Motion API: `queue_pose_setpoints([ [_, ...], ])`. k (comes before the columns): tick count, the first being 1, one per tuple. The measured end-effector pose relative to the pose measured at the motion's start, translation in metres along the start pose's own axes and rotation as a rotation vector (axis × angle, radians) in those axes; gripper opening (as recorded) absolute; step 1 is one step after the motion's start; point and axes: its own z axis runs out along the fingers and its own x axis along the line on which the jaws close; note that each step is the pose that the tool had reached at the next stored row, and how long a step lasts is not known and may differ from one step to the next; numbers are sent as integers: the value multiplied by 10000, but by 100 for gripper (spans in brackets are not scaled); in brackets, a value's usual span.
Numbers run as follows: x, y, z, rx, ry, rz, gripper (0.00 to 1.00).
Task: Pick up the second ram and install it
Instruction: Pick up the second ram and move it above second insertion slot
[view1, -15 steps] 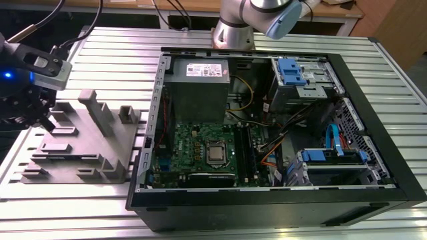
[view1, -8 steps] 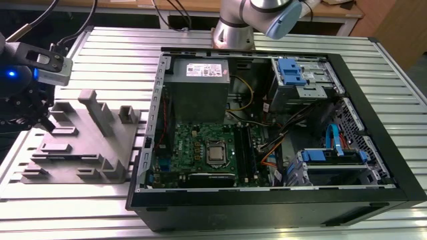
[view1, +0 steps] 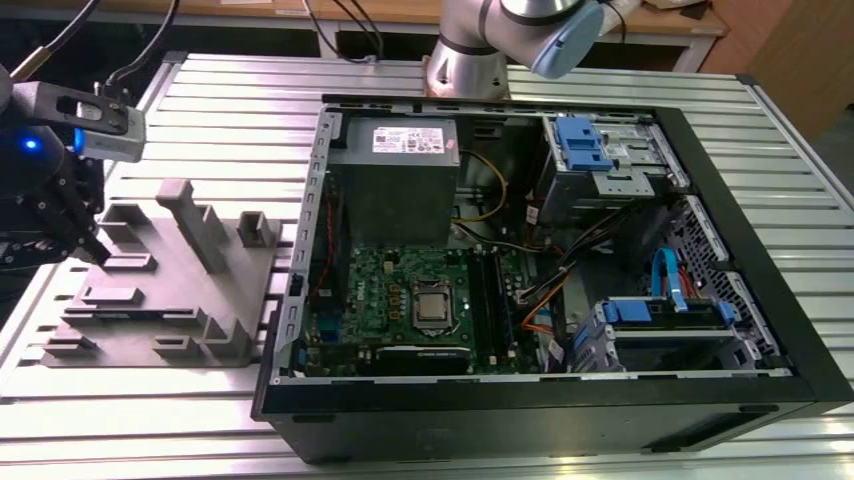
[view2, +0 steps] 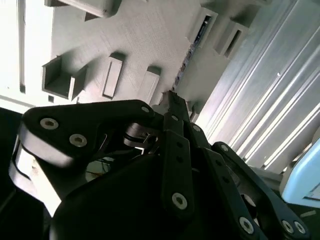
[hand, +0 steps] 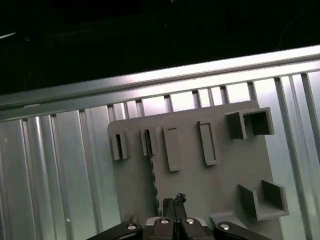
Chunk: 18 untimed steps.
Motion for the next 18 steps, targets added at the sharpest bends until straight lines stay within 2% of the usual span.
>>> queue_pose_setpoints([
  [7, 0, -1, 18, -32, 56, -1273, 7],
  [10, 1, -1, 22, -42, 75, -1680, 7],
  [18, 3, 15, 30, -33, 76, -1795, 7],
])
